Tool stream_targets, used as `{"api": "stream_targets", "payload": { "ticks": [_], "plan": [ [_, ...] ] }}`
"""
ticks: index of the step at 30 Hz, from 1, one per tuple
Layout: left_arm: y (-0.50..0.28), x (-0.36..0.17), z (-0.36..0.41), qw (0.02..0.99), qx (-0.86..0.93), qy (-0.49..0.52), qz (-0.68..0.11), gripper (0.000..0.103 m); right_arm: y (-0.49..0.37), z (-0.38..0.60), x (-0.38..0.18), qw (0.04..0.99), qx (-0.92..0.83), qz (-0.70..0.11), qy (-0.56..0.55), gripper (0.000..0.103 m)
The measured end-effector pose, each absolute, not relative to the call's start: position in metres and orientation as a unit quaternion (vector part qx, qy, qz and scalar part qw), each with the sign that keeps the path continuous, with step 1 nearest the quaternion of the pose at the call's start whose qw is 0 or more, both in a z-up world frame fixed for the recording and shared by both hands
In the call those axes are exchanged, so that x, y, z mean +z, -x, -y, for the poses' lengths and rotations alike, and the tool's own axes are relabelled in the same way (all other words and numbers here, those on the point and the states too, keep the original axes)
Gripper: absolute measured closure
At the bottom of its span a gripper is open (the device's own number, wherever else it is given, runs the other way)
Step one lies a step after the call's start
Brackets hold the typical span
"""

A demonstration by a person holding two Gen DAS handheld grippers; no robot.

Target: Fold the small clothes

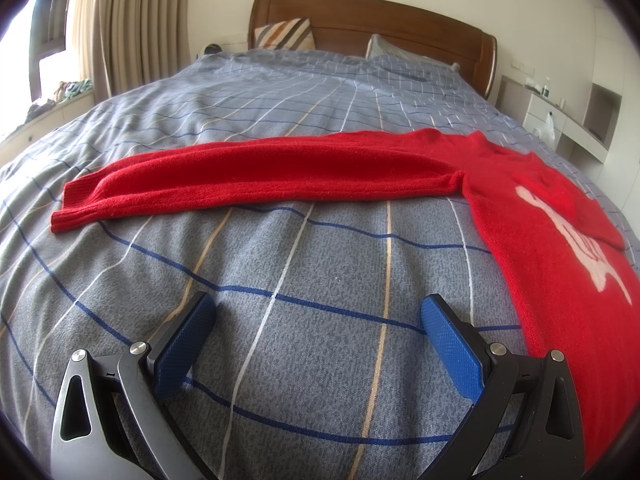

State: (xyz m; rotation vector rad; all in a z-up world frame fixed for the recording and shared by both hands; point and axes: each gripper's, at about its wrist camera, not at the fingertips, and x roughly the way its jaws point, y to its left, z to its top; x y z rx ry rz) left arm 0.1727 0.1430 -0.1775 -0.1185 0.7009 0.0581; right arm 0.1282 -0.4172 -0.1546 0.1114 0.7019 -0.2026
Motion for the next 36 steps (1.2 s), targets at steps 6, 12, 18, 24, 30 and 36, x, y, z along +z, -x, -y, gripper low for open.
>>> {"api": "stream_targets", "payload": {
  "ticks": [6,12,18,24,30,36],
  "plan": [
    [-0.1727,-0.1775,-0.1430,0.937,0.028,0.058,-0.343,0.001,-0.1282,0.4171,-0.1546,0.932,-0.099,-0.343,-0.054,0.000],
    [-0.1729,-0.1774,-0.1431,0.937,0.028,0.058,-0.343,0.001,-0.1281,0.4172,-0.1545,0.932,-0.099,-0.343,-0.054,0.000],
    [-0.1728,-0.1773,-0.1430,0.937,0.028,0.058,-0.343,0.001,-0.1281,0.4168,-0.1545,0.932,-0.099,-0.343,-0.054,0.000],
    [-0.1728,-0.1773,-0.1430,0.937,0.028,0.058,-0.343,0.001,-0.1281,0.4170,-0.1544,0.932,-0.099,-0.343,-0.054,0.000],
    [-0.1730,-0.1773,-0.1431,0.937,0.028,0.057,-0.343,0.001,-0.1282,0.4167,-0.1545,0.932,-0.099,-0.343,-0.054,0.000],
    [-0.1696,-0.1729,-0.1417,0.923,0.030,0.047,-0.380,0.001,-0.1282,0.4167,-0.1545,0.932,-0.099,-0.343,-0.054,0.000]
  ]
}}
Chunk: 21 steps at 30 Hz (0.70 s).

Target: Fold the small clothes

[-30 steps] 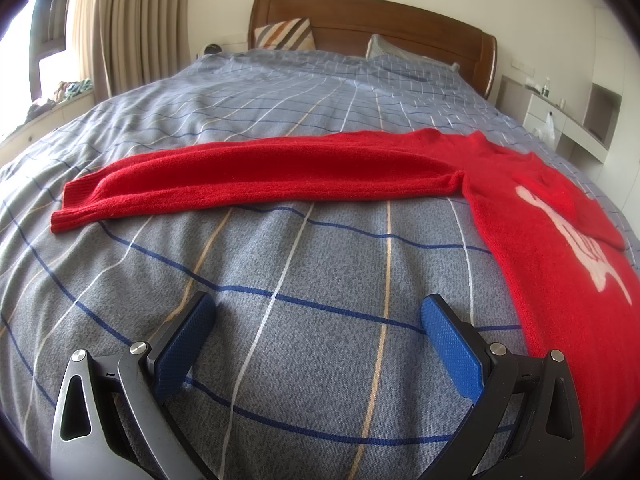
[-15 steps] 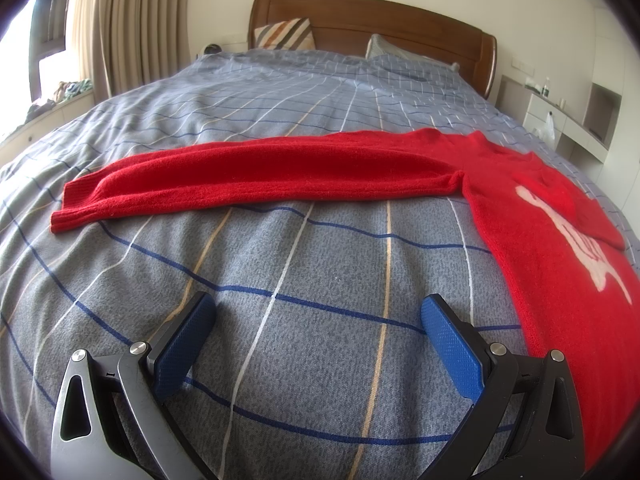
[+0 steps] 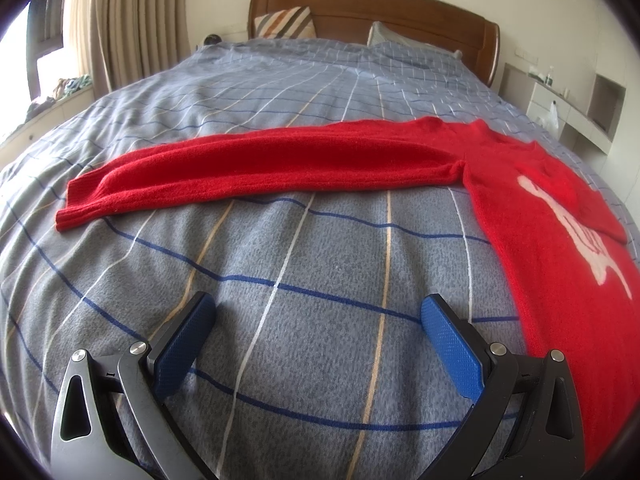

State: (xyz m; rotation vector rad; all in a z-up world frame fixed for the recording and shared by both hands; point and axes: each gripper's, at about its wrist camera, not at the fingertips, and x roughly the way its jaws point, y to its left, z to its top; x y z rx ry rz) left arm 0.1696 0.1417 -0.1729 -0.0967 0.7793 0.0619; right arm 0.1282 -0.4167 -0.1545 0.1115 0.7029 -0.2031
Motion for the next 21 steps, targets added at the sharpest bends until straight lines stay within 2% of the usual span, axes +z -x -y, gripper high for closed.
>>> {"api": "stream_targets", "payload": {
  "ticks": [3,6,11,15,17,19,20,21],
  "plan": [
    [-0.155,-0.163,-0.151,0.911,0.002,0.069,-0.407,0.001,-0.128,0.417,-0.155,0.932,-0.099,-0.343,-0.054,0.000],
    [-0.142,-0.146,-0.186,0.904,-0.029,0.133,-0.405,0.001,-0.128,0.417,-0.154,0.933,-0.098,-0.343,-0.055,0.000],
    [-0.151,-0.124,-0.295,0.888,0.061,0.263,-0.372,0.001,-0.129,0.416,-0.154,0.933,-0.099,-0.343,-0.054,0.000],
    [-0.179,-0.147,-0.370,0.836,0.133,0.354,-0.399,0.004,-0.129,0.417,-0.154,0.933,-0.099,-0.343,-0.054,0.000],
    [-0.194,-0.156,-0.378,0.827,0.142,0.358,-0.411,0.015,-0.129,0.416,-0.154,0.932,-0.100,-0.344,-0.052,0.000],
    [-0.210,-0.157,-0.369,0.835,0.141,0.330,-0.416,0.016,-0.130,0.415,-0.154,0.932,-0.101,-0.345,-0.051,0.000],
    [-0.218,-0.158,-0.361,0.841,0.136,0.311,-0.421,0.026,-0.130,0.414,-0.154,0.932,-0.101,-0.346,-0.050,0.000],
    [-0.226,-0.158,-0.354,0.845,0.132,0.288,-0.430,0.041,-0.130,0.414,-0.153,0.931,-0.102,-0.346,-0.049,0.000]
  ]
}}
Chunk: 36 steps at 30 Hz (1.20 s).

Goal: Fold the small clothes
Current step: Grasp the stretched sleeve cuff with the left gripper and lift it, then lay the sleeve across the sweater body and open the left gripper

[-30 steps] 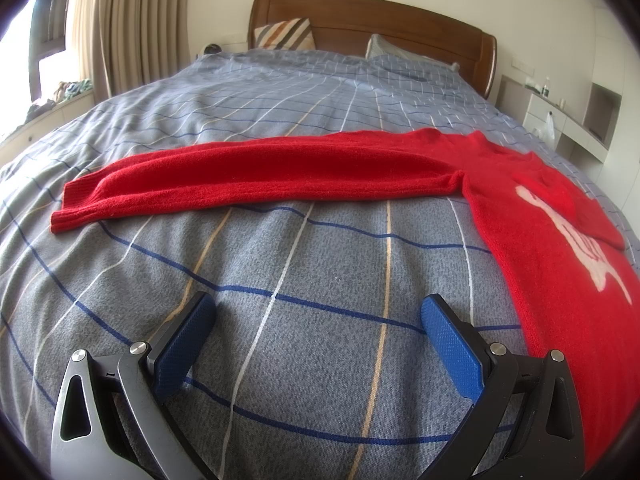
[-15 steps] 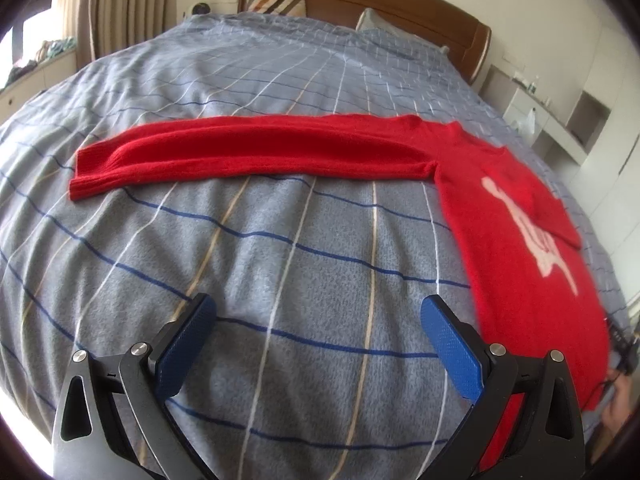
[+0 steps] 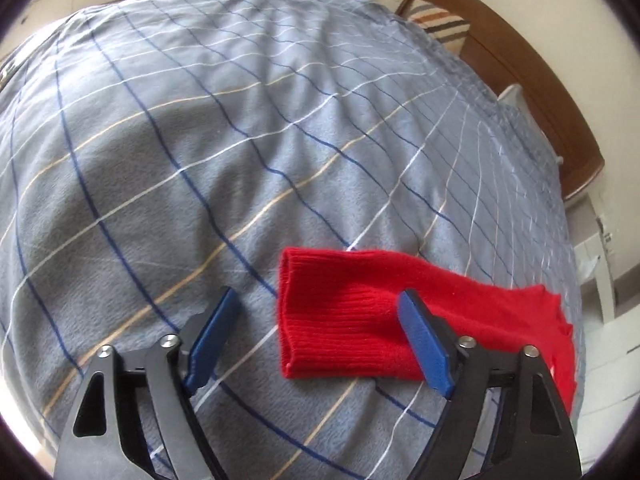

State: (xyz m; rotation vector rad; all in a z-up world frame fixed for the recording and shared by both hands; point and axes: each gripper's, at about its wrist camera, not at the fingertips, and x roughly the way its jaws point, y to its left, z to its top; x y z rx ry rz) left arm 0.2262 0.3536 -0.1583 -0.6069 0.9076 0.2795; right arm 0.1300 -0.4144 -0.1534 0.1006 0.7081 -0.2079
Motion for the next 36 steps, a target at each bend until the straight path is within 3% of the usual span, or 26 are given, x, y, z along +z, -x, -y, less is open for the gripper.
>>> {"api": "stream_targets", "payload": {
  "ticks": [1,2,6,12,17,19,21,22,29,36],
  "plan": [
    [-0.236,-0.159,-0.348,0.845,0.131,0.263,-0.446,0.087,-0.130,0.414,-0.154,0.931,-0.102,-0.346,-0.049,0.000],
    [-0.242,-0.157,-0.340,0.843,0.130,0.246,-0.460,0.099,-0.130,0.414,-0.154,0.931,-0.102,-0.346,-0.048,0.000],
    [-0.253,-0.095,-0.298,0.884,0.104,0.179,-0.419,0.099,-0.130,0.414,-0.154,0.931,-0.102,-0.346,-0.049,0.000],
    [-0.279,0.028,-0.155,0.928,-0.062,0.114,-0.350,0.099,-0.132,0.413,-0.154,0.932,-0.101,-0.344,-0.049,0.000],
    [-0.304,0.062,-0.013,0.913,-0.200,0.078,-0.345,0.099,-0.132,0.412,-0.155,0.932,-0.101,-0.345,-0.049,0.000],
    [-0.311,0.052,0.040,0.894,-0.249,0.063,-0.366,0.090,-0.132,0.412,-0.155,0.932,-0.101,-0.345,-0.049,0.000],
    [-0.318,0.031,0.081,0.870,-0.276,0.060,-0.404,0.048,-0.132,0.412,-0.155,0.932,-0.101,-0.345,-0.049,0.000],
    [-0.320,0.020,0.094,0.860,-0.278,0.064,-0.423,0.014,-0.132,0.412,-0.155,0.932,-0.101,-0.345,-0.049,0.000],
    [-0.294,-0.035,0.037,0.867,-0.203,0.113,-0.440,0.011,-0.132,0.412,-0.155,0.933,-0.100,-0.343,-0.050,0.000],
    [-0.251,-0.107,-0.064,0.887,-0.055,0.031,-0.458,0.011,-0.132,0.412,-0.156,0.934,-0.098,-0.341,-0.051,0.000]
  ]
}}
